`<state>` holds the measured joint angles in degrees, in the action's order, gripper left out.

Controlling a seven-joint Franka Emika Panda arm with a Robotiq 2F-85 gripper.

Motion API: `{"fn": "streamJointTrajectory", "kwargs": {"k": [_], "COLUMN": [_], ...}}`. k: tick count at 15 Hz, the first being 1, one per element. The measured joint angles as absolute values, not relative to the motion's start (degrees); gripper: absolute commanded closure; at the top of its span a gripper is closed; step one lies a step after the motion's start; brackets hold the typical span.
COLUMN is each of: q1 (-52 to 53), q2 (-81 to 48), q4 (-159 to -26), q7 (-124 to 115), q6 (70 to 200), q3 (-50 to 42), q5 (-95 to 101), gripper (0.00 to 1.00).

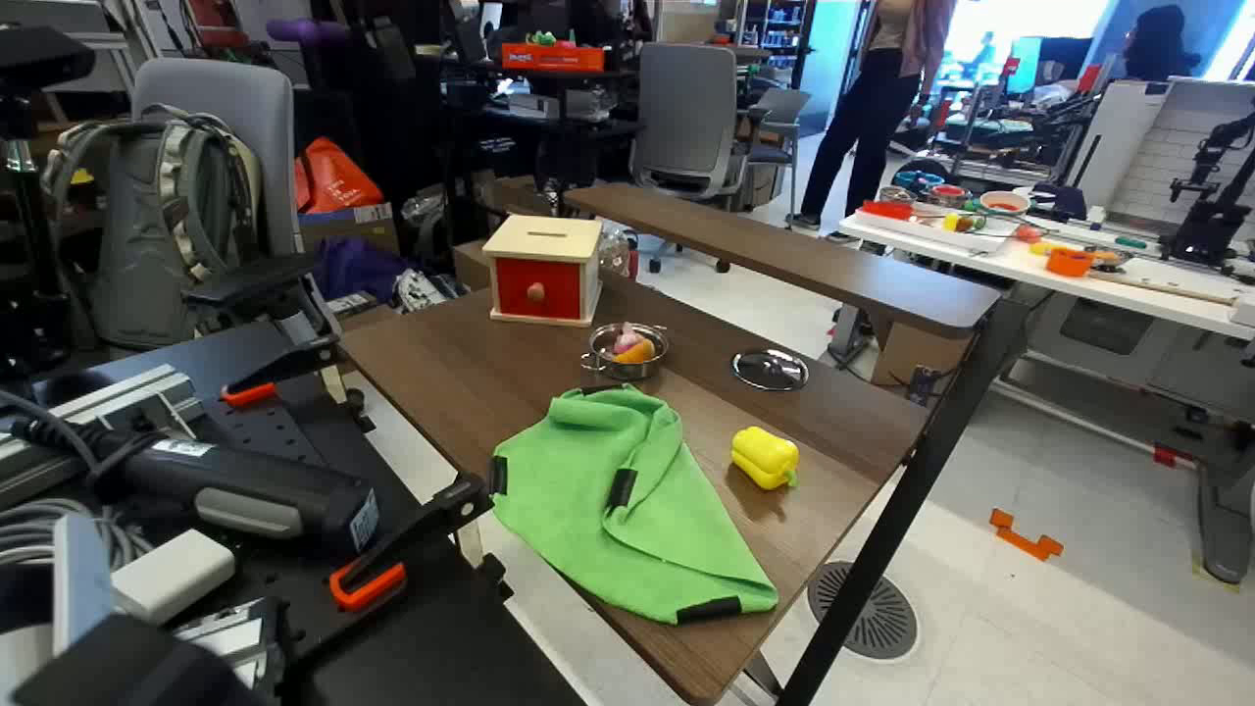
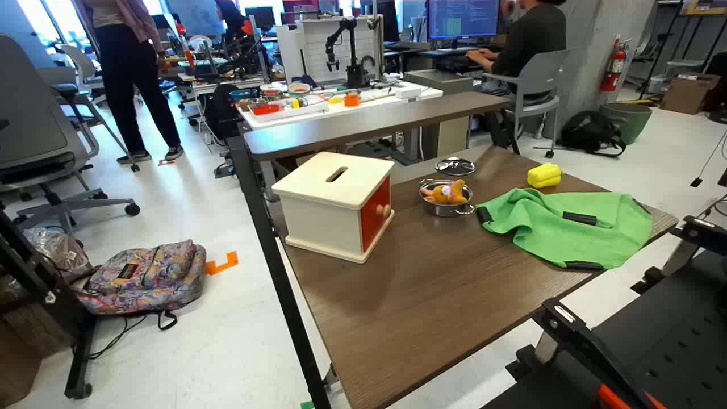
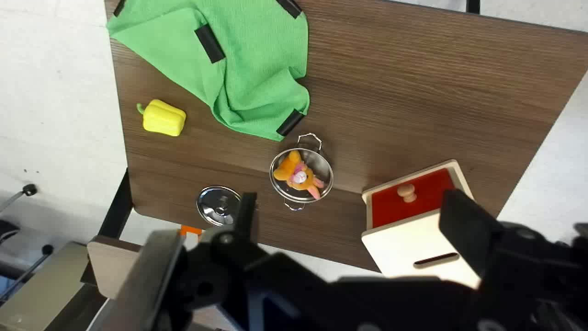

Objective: Open the drawer on the table

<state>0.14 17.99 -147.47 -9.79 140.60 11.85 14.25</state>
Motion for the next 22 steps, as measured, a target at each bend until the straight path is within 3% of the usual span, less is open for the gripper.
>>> {"fn": "streamJointTrajectory", "kwargs": {"k": [12, 22], "q1": [1.04, 2.40], "q2": [17.02, 7.78], "q4": [-147.52, -144.65], "q7": [-8.76, 0.24], "q6": [140.60, 141.66], "q3": [11.68, 8.96], "q5": [14.25, 14.13], "gripper": [0.00, 0.00]}}
